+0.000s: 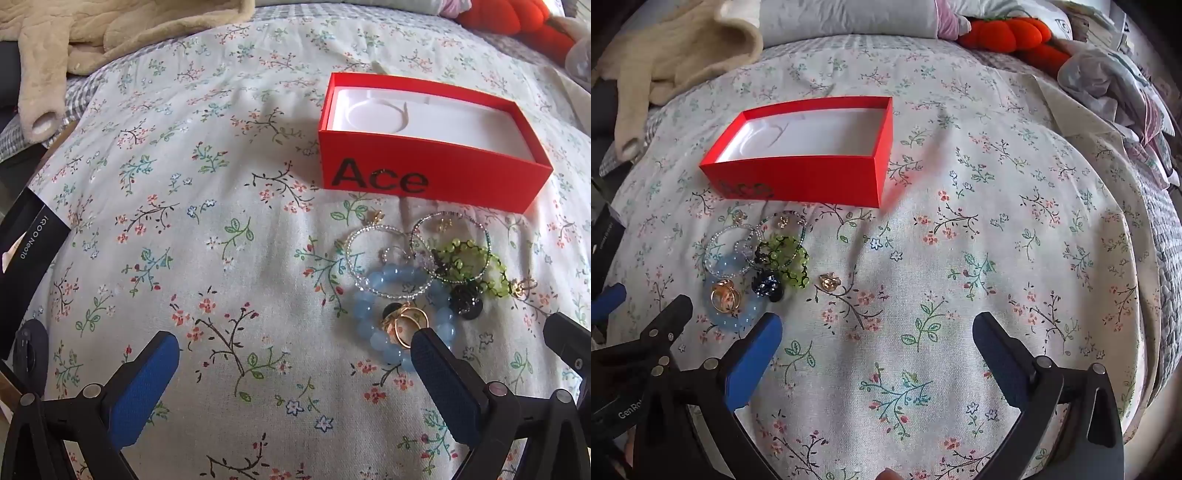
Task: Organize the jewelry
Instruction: 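Move both tools toward the jewelry pile beside the red box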
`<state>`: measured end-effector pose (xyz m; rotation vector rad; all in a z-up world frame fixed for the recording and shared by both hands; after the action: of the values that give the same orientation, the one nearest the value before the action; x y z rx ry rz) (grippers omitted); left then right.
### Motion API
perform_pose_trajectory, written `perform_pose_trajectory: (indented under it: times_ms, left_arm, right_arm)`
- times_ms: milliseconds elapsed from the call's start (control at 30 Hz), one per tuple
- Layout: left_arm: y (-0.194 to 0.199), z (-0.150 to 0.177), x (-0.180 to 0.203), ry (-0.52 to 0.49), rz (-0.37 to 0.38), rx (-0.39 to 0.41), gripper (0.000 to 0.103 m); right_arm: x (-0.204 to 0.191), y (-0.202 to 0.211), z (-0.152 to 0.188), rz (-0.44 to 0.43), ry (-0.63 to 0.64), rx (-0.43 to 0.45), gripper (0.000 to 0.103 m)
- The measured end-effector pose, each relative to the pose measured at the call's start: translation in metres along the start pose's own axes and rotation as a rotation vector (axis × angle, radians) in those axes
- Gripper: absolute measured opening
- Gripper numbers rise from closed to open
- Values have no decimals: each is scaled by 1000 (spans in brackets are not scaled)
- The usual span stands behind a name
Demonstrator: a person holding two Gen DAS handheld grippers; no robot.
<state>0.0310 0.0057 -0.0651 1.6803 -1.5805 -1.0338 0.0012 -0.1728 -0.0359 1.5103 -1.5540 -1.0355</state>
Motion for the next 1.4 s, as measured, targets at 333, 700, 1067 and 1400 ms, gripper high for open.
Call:
perform_pose_trajectory:
  times_ms: [333,700,1067,1400]
  left_arm:
    - [2,0,1,-9,1,1,103]
    - [2,0,1,-10,2,1,103]
    - [2,0,1,-10,2,1,103]
    - [2,0,1,-10,2,1,103]
  right_arm:
    - [1,1,0,0,0,-3,103]
    - [1,1,0,3,4,2,103]
    - [1,1,-1,3,2,1,103]
    - [0,3,-3,4,5,8,103]
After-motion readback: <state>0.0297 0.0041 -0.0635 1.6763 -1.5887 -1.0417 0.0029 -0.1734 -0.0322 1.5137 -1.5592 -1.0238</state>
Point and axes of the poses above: each gripper's, at about its wrist camera, not at the fingertips, and y roughly against the way its jaws point, x to its right, z to its underside, the point moved 6 cm from there along -y, roughly the way its jaws point, and after that the axes turned 4 degrees about -z, right-handed, at the moved point
